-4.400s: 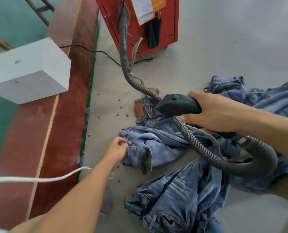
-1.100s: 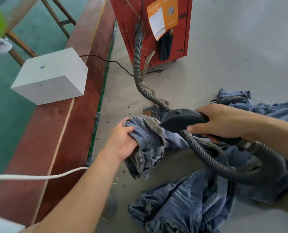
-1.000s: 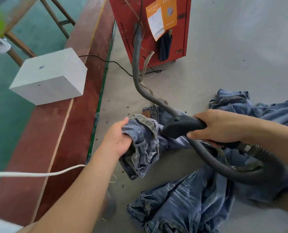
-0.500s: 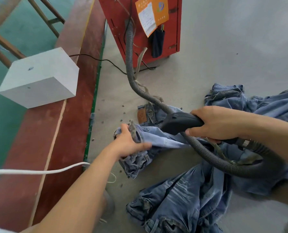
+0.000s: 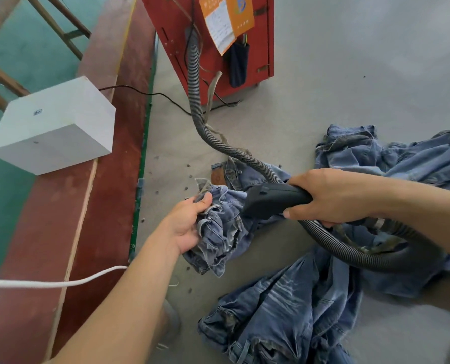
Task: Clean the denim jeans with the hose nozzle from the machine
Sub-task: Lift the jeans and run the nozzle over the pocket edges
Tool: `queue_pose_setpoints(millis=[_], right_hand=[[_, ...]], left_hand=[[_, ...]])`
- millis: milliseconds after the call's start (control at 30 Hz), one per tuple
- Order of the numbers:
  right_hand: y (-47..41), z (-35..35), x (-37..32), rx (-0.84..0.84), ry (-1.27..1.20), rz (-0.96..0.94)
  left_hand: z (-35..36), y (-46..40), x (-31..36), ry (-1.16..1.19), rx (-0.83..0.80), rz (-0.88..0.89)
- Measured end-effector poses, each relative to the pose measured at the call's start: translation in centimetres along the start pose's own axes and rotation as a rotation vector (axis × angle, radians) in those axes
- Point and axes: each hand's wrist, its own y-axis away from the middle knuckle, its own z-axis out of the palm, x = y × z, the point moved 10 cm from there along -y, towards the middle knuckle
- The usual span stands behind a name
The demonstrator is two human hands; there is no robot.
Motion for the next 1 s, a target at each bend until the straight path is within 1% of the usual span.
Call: queue_pose_setpoints(millis=[133, 233, 300, 400, 467, 500, 533, 567, 600, 633, 667, 700, 733, 800, 833, 867, 900, 933, 967, 1000], right_hand=[[-0.3, 0.8, -1.7, -0.013, -0.093, -0.064], [-0.8, 0.4, -2.6, 0.078, -0.088, -0.091], [-0.7, -0.5, -1.9, 0.123, -0.119, -0.048], [-0.1, -0.7, -1.4, 0.039, -0.06, -0.027], [0.2, 0.1, -1.9, -0.017, -0.026, -0.047], [0.2, 0.4, -2.2, -0.006, -0.03, -0.054], [0.1, 0.1, -2.2, 0.04, -0.038, -0.055], [0.0, -0.8, -2.2, 0.121, -0.046, -0.051], [0.1, -2.1, -2.0, 0.227, -0.048, -0.045], [0.4, -3.9, -1.9, 0.339, -0.041, -0.041], [0.8, -5.7, -1.9, 0.435, -0.027, -0.043], [1.3, -7.4, -2.1, 0.512, 0.006, -0.055], [1.7, -8.9, -2.7, 0.573, 0.065, -0.084], [2.8, -11.4, -4.8, 0.687, 0.23, -0.191], [3.5, -12.3, -6.2, 0.739, 0.312, -0.271], [4.1, -12.8, -7.5, 0.781, 0.387, -0.352], [4.5, -13.0, -8.5, 0.802, 0.454, -0.418], [4.7, -12.8, -9.1, 0.795, 0.508, -0.459], [4.7, -12.3, -9.2, 0.765, 0.548, -0.476], [4.4, -11.6, -8.9, 0.719, 0.577, -0.467]], left_hand=[[1.8, 0.3, -0.6, 0.009, -0.065, -0.021], [2.8, 0.6, -0.9, 0.036, -0.104, -0.03], [2.8, 0.6, -1.0, 0.08, -0.112, -0.045], [3.0, 0.5, -1.4, 0.126, -0.13, -0.073], [3.6, 0.7, -1.9, 0.173, -0.182, -0.086], [3.6, 0.8, -2.3, 0.188, -0.201, -0.082], [3.6, 0.9, -2.5, 0.198, -0.219, -0.084], [3.5, 1.0, -2.7, 0.179, -0.223, -0.089], [3.4, 1.2, -3.0, 0.117, -0.216, -0.09], [3.2, 1.4, -3.7, 0.005, -0.202, -0.073], [3.3, 1.6, -4.4, -0.16, -0.181, -0.055], [3.5, 2.3, -5.7, -0.414, -0.153, -0.036], [4.5, 3.0, -6.9, -0.72, -0.175, -0.02], [7.6, 4.4, -10.5, -1.313, -0.406, 0.044], [8.7, 4.5, -11.5, -1.514, -0.48, 0.092], [9.5, 4.6, -11.5, -1.591, -0.475, 0.137], [9.8, 4.2, -11.2, -1.587, -0.438, 0.157], [10.2, 4.1, -11.3, -1.565, -0.441, 0.14], [10.7, 4.1, -11.8, -1.556, -0.485, 0.136], [11.1, 3.9, -11.8, -1.512, -0.497, 0.14]])
